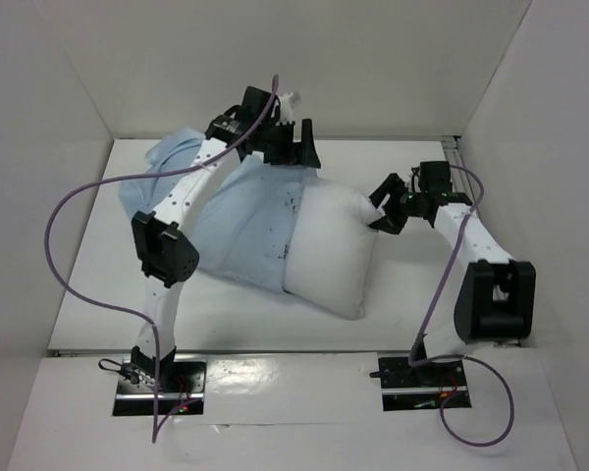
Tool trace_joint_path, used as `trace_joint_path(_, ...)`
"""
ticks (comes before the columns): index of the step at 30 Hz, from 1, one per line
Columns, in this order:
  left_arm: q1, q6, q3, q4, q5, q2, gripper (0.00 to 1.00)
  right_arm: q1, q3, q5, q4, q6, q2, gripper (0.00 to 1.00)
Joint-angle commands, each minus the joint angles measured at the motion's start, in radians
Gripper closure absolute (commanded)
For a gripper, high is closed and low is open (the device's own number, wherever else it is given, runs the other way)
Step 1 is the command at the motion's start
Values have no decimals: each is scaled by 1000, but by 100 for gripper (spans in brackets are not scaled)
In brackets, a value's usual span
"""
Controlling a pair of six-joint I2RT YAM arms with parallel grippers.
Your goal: Put the pillow into the pillowcase
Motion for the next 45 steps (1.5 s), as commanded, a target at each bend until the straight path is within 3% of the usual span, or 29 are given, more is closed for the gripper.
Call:
trace_joint_path(1, -26, 99, 22, 49, -115, -262, 0, -22, 86, 95, 181, 13, 154, 25)
trace_joint_path(5, -40, 153, -47, -35, -234, -317, 6, -72, 183, 232, 86, -26, 189, 10)
trace_joint_path(10, -153, 164, -214, -59, -431, -377, 9, -148, 162, 328, 75, -64, 43, 1)
trace_joint_path(17, -271, 113, -317, -94, -721, -341, 6, -148, 78, 332, 9, -178, -80, 1)
trace_joint_path(21, -305, 78, -398, -105, -779, -341, 5, -148, -7, 295, -14, -222, -148, 1)
trace_joint_path(24, -316, 64, -437, -114, -811, -327, 10, -148, -64, 241, -23, -245, -172, 1)
trace_joint_path(25, -316, 34, -437, -123, -831, -315, 15, -148, -74, 229, -23, -260, -182, 1)
trace_joint_path(26, -325, 20, -437, -153, -851, -305, 27, -148, -91, 191, -35, -270, -182, 1)
trace_joint_path(34, -316, -14, -426, -201, -910, -360, 51, -50, -162, -42, 17, -356, -173, 1)
trace_joint_path(37, -316, -14, -426, -201, -875, -373, 74, 2, -200, -111, 111, -325, -163, 1)
trace_joint_path(38, -316, -14, -414, -212, -859, -383, 89, 19, -209, -112, 138, -286, -163, 2)
trace_joint_path(39, -316, 1, -393, -212, -836, -384, 99, 38, -228, -112, 170, -265, -163, 4)
trace_joint_path(40, -316, 13, -379, -212, -780, -384, 100, 80, -228, -112, 248, -215, -154, 6)
trace_joint_path(42, -325, 35, -325, -198, -700, -384, 100, 139, -243, -112, 346, -154, -131, 39)
trace_joint_path(44, -351, 71, -276, -162, -525, -384, 100, 163, -234, -112, 490, -60, -99, 73)
trace_joint_path(45, -351, 82, -198, -126, -452, -358, 100, 164, -216, -112, 529, -28, -76, 100)
